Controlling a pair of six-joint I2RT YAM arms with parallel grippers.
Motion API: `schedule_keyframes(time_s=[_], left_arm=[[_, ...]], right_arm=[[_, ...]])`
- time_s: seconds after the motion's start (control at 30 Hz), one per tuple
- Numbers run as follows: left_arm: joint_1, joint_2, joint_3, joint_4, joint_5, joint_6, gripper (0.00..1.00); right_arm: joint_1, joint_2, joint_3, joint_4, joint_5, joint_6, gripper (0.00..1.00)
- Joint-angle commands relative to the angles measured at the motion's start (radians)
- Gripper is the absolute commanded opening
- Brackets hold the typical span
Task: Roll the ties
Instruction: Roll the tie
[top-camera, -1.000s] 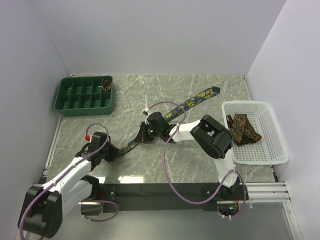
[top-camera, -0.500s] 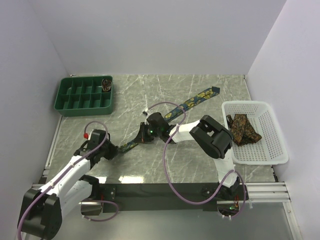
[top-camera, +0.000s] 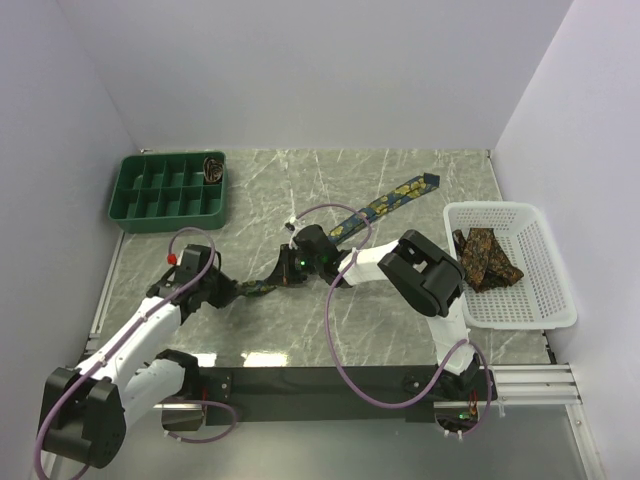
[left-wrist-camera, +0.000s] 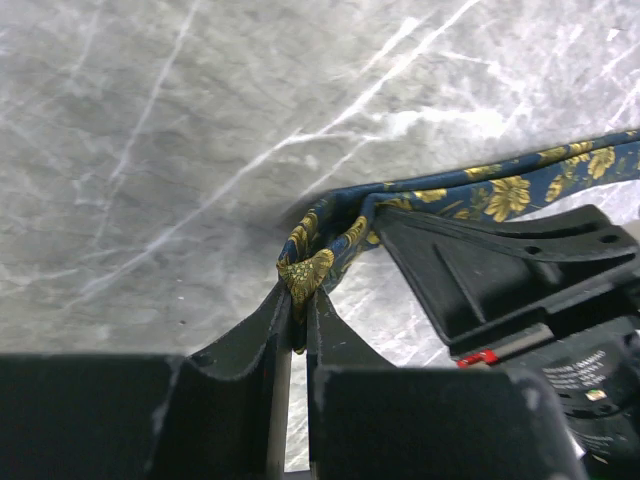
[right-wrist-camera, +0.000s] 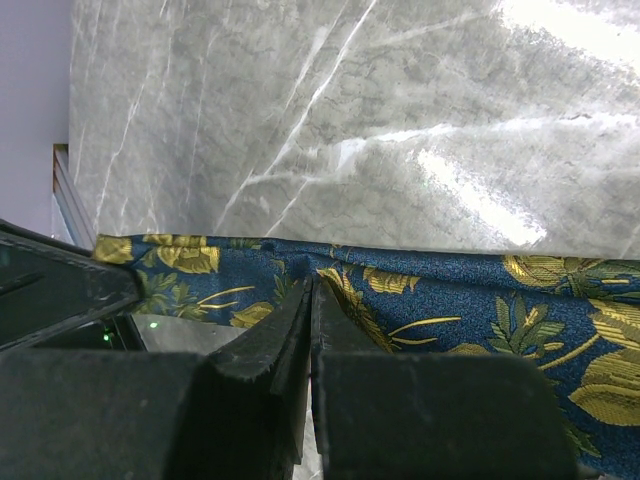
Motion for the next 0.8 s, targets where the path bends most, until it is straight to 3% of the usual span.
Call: schedule_keyframes(time_s=[0.0,0.3,0.53,0.77], left_arm=[[-0.010,0.006,0.069,-0.009,0.006,-0.005,0.12],[-0.021,-0.019,0.034,-0.023,-0.014,-0.020,0.02],[-0.033,-0.053,-0.064,0.034,-0.022,-0.060,0.01],[-0.044,-0.051,-0.098,0.053,-0.029,-0.072,0.01]], right_arm=[[-0.004,0.044,-0.009,-0.048,0.037,-0.046,0.06],[-0.004,0.007,-0.021,-0.022,0.031,-0.049,0.06],[-0.001,-0.097,-0.047,0.049,0.009,-0.017,0.07],[0.007,-0.097,-0.042,0.066,-0.044,-0.023,0.08]])
